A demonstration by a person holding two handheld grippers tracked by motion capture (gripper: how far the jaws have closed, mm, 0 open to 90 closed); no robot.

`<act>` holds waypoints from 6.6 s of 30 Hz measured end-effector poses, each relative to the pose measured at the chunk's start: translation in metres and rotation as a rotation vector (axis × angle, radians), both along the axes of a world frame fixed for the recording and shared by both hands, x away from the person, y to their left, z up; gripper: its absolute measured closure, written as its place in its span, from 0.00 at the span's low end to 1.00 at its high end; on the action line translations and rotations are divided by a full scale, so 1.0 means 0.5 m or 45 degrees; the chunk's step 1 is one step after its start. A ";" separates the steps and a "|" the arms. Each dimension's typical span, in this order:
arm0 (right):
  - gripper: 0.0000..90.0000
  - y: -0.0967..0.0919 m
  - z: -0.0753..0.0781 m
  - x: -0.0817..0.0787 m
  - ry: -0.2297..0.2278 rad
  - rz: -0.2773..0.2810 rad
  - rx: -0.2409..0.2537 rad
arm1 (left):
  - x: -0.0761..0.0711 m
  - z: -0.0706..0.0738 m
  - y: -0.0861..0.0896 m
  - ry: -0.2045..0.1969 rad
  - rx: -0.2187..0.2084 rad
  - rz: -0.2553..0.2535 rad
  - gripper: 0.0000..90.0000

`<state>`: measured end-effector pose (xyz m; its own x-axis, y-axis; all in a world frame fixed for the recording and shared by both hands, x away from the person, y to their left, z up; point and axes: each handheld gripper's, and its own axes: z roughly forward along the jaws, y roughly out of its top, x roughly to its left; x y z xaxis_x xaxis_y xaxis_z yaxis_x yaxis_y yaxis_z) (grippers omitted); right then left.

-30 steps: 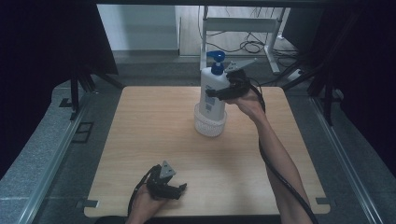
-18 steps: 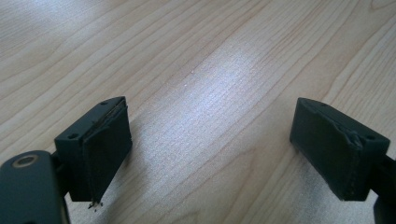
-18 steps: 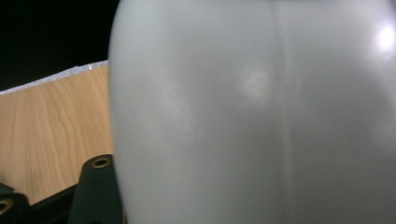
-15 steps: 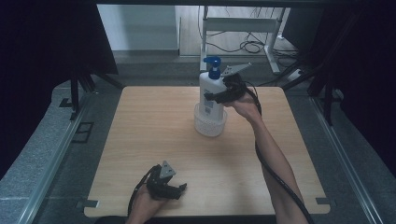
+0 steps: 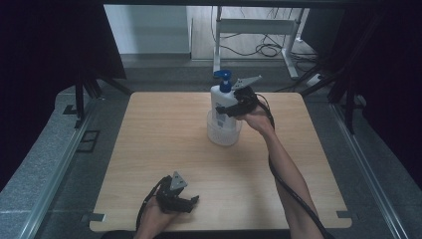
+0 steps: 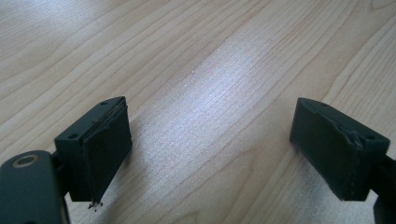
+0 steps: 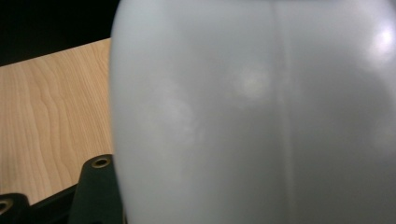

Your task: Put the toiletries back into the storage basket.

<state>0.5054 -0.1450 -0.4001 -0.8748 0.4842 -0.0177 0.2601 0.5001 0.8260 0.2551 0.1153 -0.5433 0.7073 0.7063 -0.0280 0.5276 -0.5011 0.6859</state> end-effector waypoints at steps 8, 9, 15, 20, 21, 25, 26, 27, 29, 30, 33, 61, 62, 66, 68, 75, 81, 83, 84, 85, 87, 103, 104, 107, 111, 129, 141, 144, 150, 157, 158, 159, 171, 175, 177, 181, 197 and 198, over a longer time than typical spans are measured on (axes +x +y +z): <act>0.41 0.002 -0.029 0.004 0.006 -0.004 -0.008 | 0.000 0.000 0.000 0.001 0.000 0.002 0.13; 0.41 0.002 -0.031 0.004 0.010 -0.004 -0.009 | 0.000 0.000 0.000 0.001 0.000 0.001 0.13; 0.41 0.005 -0.050 0.007 0.014 -0.004 -0.005 | 0.000 0.000 0.000 0.003 0.003 -0.001 0.13; 0.41 0.007 -0.061 0.009 0.016 0.004 -0.004 | 0.000 0.000 0.000 0.003 0.003 0.000 0.13; 0.41 0.006 -0.063 0.009 0.009 0.001 0.003 | 0.000 0.000 0.000 0.003 0.003 -0.001 0.13; 0.41 0.000 -0.066 0.012 0.019 0.000 0.027 | 0.000 0.000 0.000 0.003 0.003 0.000 0.13; 0.41 -0.002 -0.066 0.012 0.018 0.008 0.033 | 0.000 0.000 0.000 0.003 0.003 0.000 0.13; 0.41 -0.003 -0.066 0.012 0.020 0.014 0.037 | 0.000 0.000 0.000 0.003 0.003 0.000 0.13; 0.41 -0.004 -0.066 0.011 0.018 0.022 0.030 | 0.000 0.000 0.000 0.003 0.003 -0.001 0.13; 0.41 -0.004 -0.066 0.011 0.015 0.020 0.023 | 0.000 0.000 0.000 0.003 0.004 -0.001 0.13; 0.41 -0.009 -0.068 0.012 0.017 0.008 0.023 | 0.000 0.000 0.000 0.003 0.003 0.000 0.13; 0.34 -0.013 -0.066 0.002 0.016 0.011 0.052 | 0.000 0.000 0.000 0.000 0.005 -0.003 0.13; 0.34 -0.013 -0.065 0.001 0.015 0.011 0.055 | 0.000 0.000 0.000 0.001 0.005 -0.003 0.13; 0.32 -0.013 -0.054 -0.001 0.006 0.006 0.063 | 0.000 0.000 0.000 0.001 0.005 -0.003 0.13; 0.29 -0.014 -0.046 -0.003 -0.013 -0.006 0.073 | 0.000 0.000 0.000 0.003 0.002 0.001 0.13; 0.26 -0.021 -0.019 -0.007 -0.032 -0.027 0.090 | 0.000 0.000 -0.001 0.001 0.000 0.002 0.13; 0.24 -0.029 -0.005 -0.011 -0.031 -0.034 0.092 | 0.000 0.000 0.000 -0.001 -0.001 0.000 0.13; 0.23 -0.032 -0.002 -0.013 -0.031 -0.034 0.091 | 0.000 0.000 0.000 -0.001 0.000 0.000 0.13; 0.23 -0.032 0.000 -0.014 -0.029 -0.036 0.090 | 0.000 0.000 0.000 -0.001 0.000 0.000 0.13; 0.22 -0.033 0.001 -0.016 -0.029 -0.036 0.088 | 0.000 0.000 0.000 -0.001 -0.001 0.000 0.13; 0.22 -0.035 0.004 -0.018 -0.028 -0.035 0.087 | 0.000 0.000 0.000 -0.001 -0.001 0.000 0.13; 0.15 -0.042 0.015 -0.038 -0.022 -0.046 0.063 | 0.001 0.000 -0.001 -0.005 0.004 -0.002 0.13; 0.15 -0.042 0.015 -0.039 -0.021 -0.047 0.064 | 0.001 0.000 -0.001 -0.005 0.003 -0.002 0.13; 0.14 -0.045 0.016 -0.043 -0.017 -0.052 0.060 | 0.001 0.000 -0.001 -0.005 0.003 -0.002 0.13; 0.14 -0.052 0.016 -0.046 -0.007 -0.063 0.063 | 0.001 0.000 -0.001 -0.002 0.001 0.002 0.13; 0.07 -0.076 0.015 -0.078 0.006 -0.067 0.051 | 0.001 0.000 -0.001 -0.004 0.006 -0.005 0.13; 0.05 -0.099 0.010 -0.110 0.011 -0.078 0.025 | 0.001 0.000 -0.001 -0.003 0.006 -0.005 0.13; 0.04 -0.107 0.008 -0.119 0.009 -0.078 0.014 | 0.001 0.000 -0.001 -0.003 0.006 -0.005 0.13; 0.02 -0.123 0.005 -0.140 0.012 -0.083 0.001 | 0.001 0.000 -0.001 -0.003 0.006 -0.004 0.13; 0.00 -0.138 0.002 -0.164 0.014 -0.090 -0.004 | 0.001 0.001 -0.001 -0.003 0.008 -0.003 0.13; 0.00 -0.140 0.002 -0.167 0.014 -0.091 -0.004 | 0.001 0.001 -0.001 -0.003 0.008 -0.003 0.13; 0.00 -0.141 0.001 -0.170 0.015 -0.091 -0.005 | 0.001 0.001 -0.001 -0.002 0.008 -0.002 0.13; 0.00 -0.167 -0.012 -0.211 0.009 -0.100 -0.023 | 0.001 0.000 -0.002 -0.003 0.001 0.002 0.13; 0.00 -0.182 -0.017 -0.226 -0.001 -0.109 -0.030 | 0.001 0.000 -0.002 -0.003 0.001 0.002 0.13; 0.00 -0.191 -0.020 -0.234 -0.004 -0.117 -0.035 | 0.001 0.000 -0.002 -0.003 0.001 0.003 0.13; 0.00 -0.207 -0.027 -0.251 -0.016 -0.134 -0.055 | 0.001 0.000 -0.002 -0.003 0.001 0.003 0.13; 0.00 -0.262 -0.083 -0.314 0.000 -0.191 -0.065 | 0.001 0.000 -0.002 -0.002 0.001 0.003 0.13; 0.00 -0.266 -0.089 -0.318 0.001 -0.196 -0.066 | 0.001 0.000 -0.002 -0.002 0.001 0.004 0.13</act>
<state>0.3462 -0.2778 -0.4447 -0.7903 0.6110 -0.0456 0.3375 0.4962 0.7999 0.2554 0.1143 -0.5431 0.7052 0.7085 -0.0266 0.5282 -0.5000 0.6863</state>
